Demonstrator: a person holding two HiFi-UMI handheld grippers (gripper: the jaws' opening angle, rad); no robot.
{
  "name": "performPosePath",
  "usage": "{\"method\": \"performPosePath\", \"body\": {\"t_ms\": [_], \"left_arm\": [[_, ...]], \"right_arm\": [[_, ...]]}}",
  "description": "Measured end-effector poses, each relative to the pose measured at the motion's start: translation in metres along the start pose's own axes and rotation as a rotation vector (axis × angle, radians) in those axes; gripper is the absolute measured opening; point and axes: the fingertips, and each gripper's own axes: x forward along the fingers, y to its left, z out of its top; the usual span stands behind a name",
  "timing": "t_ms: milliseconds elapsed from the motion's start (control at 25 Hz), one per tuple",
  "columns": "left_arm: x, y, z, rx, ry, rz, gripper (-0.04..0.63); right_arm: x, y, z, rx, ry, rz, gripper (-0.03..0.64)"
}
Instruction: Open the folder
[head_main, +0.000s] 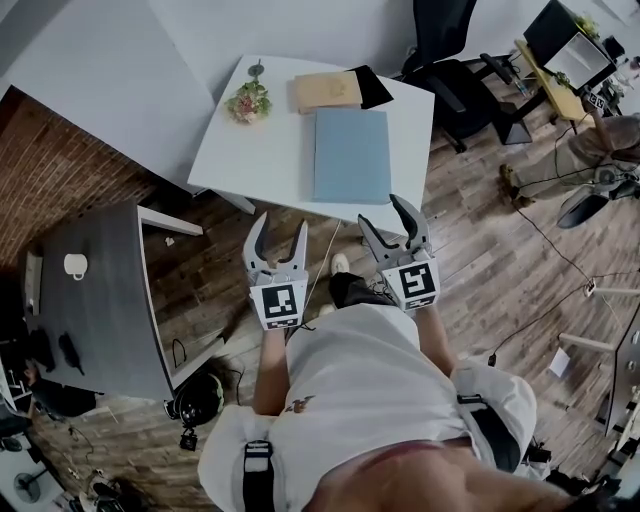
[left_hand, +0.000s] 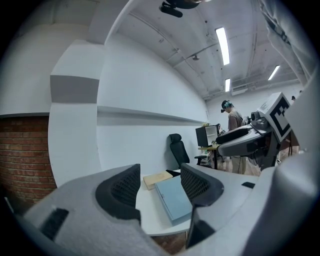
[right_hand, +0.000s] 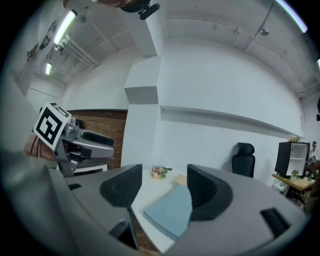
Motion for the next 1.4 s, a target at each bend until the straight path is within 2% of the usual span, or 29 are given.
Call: {"method": "performPosePath", "body": {"t_ms": [400,840,1400], "left_arm": [[0.044,0.010,0.012,0.003,0.004,0.028,0.259],[0.085,0.012,0.029,0.005,-0.005,0.070,0.259],[0.118,0.017,0.031,0.019,0.012,0.096,0.259]], "right_arm": [[0.037,-0.035,0.007,0.010,0.006,0.028,0.272],[0.066,-0.076,0.013,0.017,-0.040,0.064,0.272],[0.097,-0.102,0.007,0.037,-0.041,0.097,0.270]]}}
